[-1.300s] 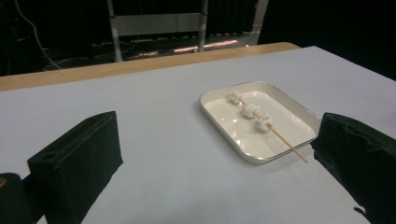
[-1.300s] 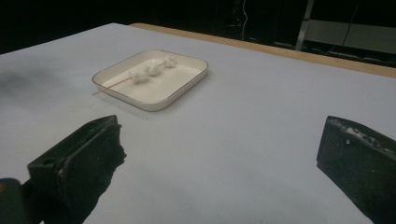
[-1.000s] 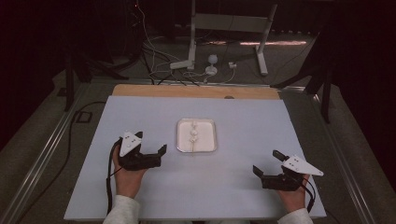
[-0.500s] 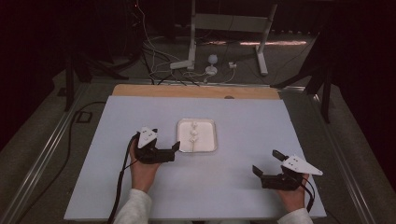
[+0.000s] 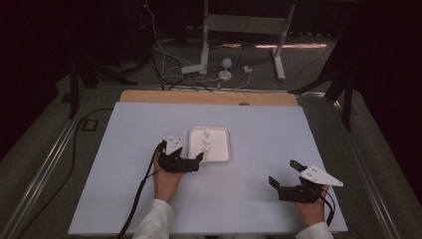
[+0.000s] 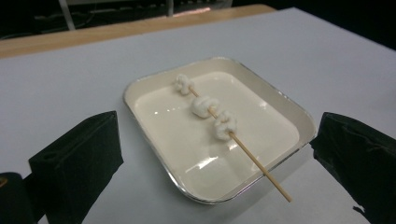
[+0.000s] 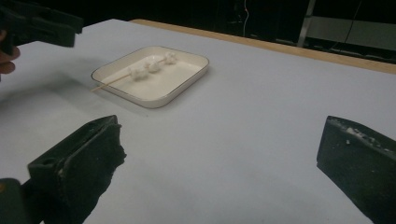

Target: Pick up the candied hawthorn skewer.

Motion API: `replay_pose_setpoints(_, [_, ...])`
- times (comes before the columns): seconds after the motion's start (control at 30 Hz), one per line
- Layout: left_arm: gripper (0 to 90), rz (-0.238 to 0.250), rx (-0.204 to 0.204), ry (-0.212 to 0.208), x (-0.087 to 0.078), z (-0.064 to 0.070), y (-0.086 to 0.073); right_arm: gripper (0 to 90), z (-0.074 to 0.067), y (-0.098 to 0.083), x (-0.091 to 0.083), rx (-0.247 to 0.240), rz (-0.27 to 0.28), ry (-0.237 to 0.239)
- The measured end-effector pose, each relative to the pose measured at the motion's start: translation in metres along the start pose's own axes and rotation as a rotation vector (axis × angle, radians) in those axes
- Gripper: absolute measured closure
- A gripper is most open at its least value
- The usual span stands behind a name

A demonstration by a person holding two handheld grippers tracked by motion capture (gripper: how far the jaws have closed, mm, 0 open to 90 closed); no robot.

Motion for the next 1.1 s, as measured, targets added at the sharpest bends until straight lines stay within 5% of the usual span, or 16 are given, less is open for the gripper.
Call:
replay_pose_setpoints(0.27, [3.2,-0.091,0.000,-0.014,0.025,0.015,-0.004,0.0,0.000,0.000,0.000,-0.001,0.000,0.001])
replay_pose_setpoints(0.47, [7.7,-0.157,0.001,0.013,0.039,0.019,-0.008,0.0,0.000,0.000,0.000,0.000,-0.002,0.002])
replay_pose_setpoints(0.63, [19.7,-0.197,0.004,0.011,0.044,0.018,-0.013,0.0,0.000,0.000,-0.001,0.000,-0.001,0.003])
replay_pose_setpoints(0.87, [54.3,-0.279,0.013,0.016,0.045,0.011,-0.022,0.0,0.000,-0.001,0.000,0.000,-0.003,0.004])
replay_pose_setpoints(1.1, [76.6,-0.305,0.013,0.033,0.045,0.004,-0.023,0.0,0.000,-0.001,0.000,-0.003,-0.006,0.006])
Point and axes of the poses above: each handheld gripper's, and its own axes: x roughly forward along the jaws, y roughly out of its top, z roughly to its right, the point moved 7 cm from there along x, roughly forward along the jaws, and after that the axes turned 1 degree about x, right-handed, at the moved point
